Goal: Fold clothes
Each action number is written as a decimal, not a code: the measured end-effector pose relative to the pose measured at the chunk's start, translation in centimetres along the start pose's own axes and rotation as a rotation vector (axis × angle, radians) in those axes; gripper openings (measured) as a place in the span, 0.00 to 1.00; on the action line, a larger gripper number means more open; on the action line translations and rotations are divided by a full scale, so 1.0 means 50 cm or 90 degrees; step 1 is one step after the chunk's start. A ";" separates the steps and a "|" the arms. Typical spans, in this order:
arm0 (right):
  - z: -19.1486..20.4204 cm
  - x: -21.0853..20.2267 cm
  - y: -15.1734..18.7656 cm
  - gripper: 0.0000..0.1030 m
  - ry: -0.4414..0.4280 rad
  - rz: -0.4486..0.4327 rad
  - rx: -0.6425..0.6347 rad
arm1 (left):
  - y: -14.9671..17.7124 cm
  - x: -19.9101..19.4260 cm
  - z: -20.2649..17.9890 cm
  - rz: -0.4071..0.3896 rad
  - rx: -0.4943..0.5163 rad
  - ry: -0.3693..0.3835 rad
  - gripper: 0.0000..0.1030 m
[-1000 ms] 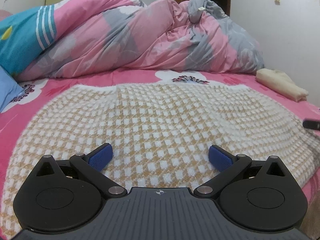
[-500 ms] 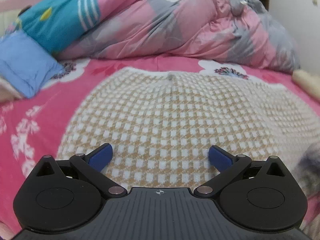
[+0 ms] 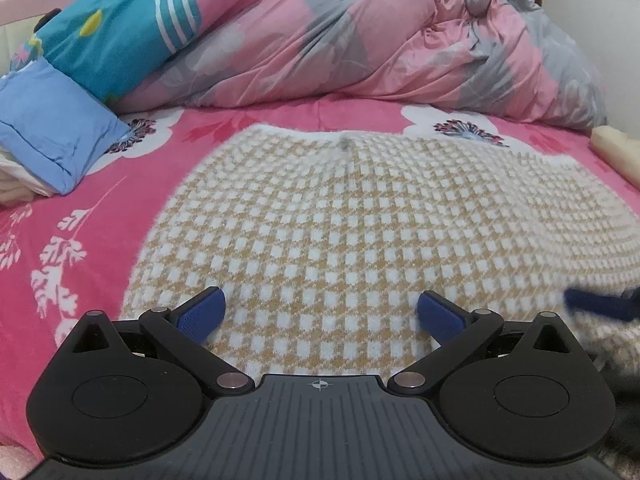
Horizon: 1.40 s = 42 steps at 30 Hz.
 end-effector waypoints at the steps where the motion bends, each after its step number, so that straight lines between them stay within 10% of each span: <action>1: -0.008 0.007 -0.004 0.40 0.001 0.000 0.007 | 0.000 0.000 0.000 0.002 0.000 0.000 1.00; 42: -0.193 0.171 -0.132 0.58 0.097 -0.006 0.138 | -0.024 0.017 0.009 0.041 0.006 -0.050 1.00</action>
Point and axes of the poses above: each gripper's, at about its wrist camera, not at the fingertips, and x roughly the way its jaws point, z to its left, y to its underside, the point moved 9 cm from there along x, roughly the way its jaws point, and after that the axes turned 8 degrees about x, right-handed, at the moved point
